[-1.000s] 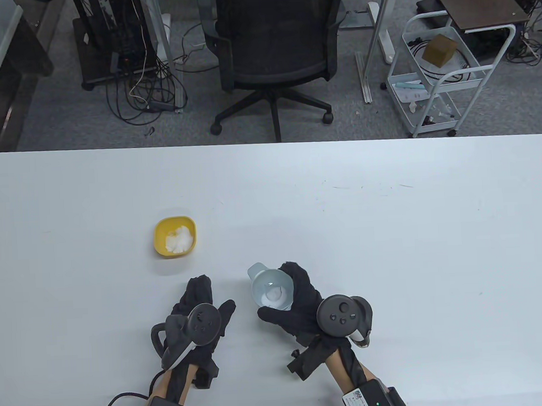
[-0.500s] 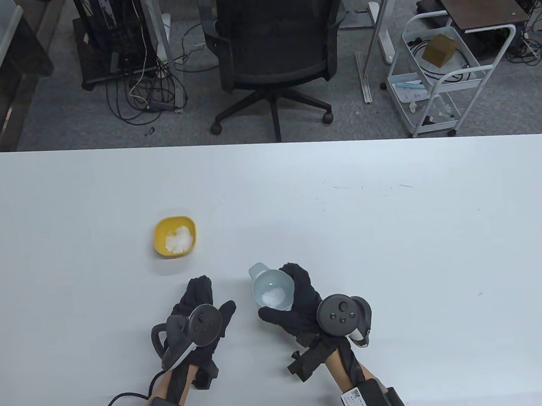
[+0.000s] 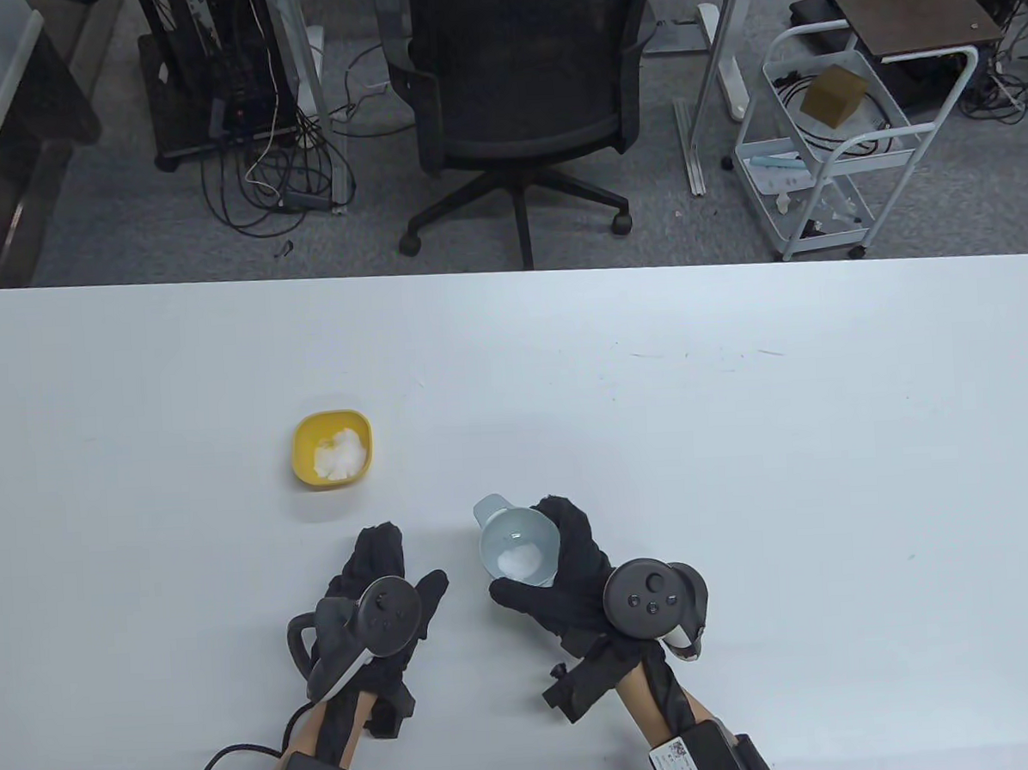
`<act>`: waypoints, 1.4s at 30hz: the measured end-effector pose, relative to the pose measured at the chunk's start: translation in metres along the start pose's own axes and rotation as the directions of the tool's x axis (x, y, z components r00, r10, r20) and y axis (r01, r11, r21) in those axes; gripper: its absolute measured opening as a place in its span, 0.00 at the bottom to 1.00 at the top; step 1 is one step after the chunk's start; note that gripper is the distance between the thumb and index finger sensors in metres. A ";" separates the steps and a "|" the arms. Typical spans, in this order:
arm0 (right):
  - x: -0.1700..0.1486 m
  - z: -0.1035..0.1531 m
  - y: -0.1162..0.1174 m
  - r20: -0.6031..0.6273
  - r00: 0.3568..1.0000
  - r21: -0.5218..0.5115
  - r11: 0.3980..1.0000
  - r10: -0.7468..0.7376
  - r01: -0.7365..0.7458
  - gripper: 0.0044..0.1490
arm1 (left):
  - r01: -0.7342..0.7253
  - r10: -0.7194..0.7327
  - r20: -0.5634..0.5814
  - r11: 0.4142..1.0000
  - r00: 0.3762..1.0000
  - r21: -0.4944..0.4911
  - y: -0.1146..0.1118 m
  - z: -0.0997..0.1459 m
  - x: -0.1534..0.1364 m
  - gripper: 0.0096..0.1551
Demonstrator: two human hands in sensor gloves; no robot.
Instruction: Unscrew the press dispenser and pour salt into it
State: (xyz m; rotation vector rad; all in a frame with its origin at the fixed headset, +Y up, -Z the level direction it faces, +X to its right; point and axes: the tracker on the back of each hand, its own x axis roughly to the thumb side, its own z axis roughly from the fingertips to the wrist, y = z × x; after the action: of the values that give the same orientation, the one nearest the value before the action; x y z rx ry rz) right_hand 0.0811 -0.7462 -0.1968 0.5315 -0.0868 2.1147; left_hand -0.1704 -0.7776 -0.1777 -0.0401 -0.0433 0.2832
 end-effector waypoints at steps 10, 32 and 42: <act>0.007 -0.001 -0.005 0.023 1.000 -0.012 1.000 -0.020 0.021 0.71 | 0.000 0.000 0.000 1.000 1.000 0.000 0.000 0.000 0.000 0.59; -0.008 0.000 0.004 -0.014 1.000 0.030 1.000 -0.002 0.003 0.71 | 0.004 -0.004 0.003 1.000 1.000 -0.005 -0.001 0.000 0.001 0.58; -0.003 -0.001 -0.001 0.008 1.000 0.004 1.000 -0.005 0.005 0.70 | 0.003 -0.003 0.003 1.000 1.000 -0.005 -0.001 0.000 0.000 0.59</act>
State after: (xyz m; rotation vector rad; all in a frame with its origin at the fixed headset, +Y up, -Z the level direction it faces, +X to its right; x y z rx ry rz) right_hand 0.0829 -0.7473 -0.1988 0.5417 -0.0854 2.1088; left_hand -0.1698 -0.7781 -0.1778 -0.0442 -0.0474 0.2805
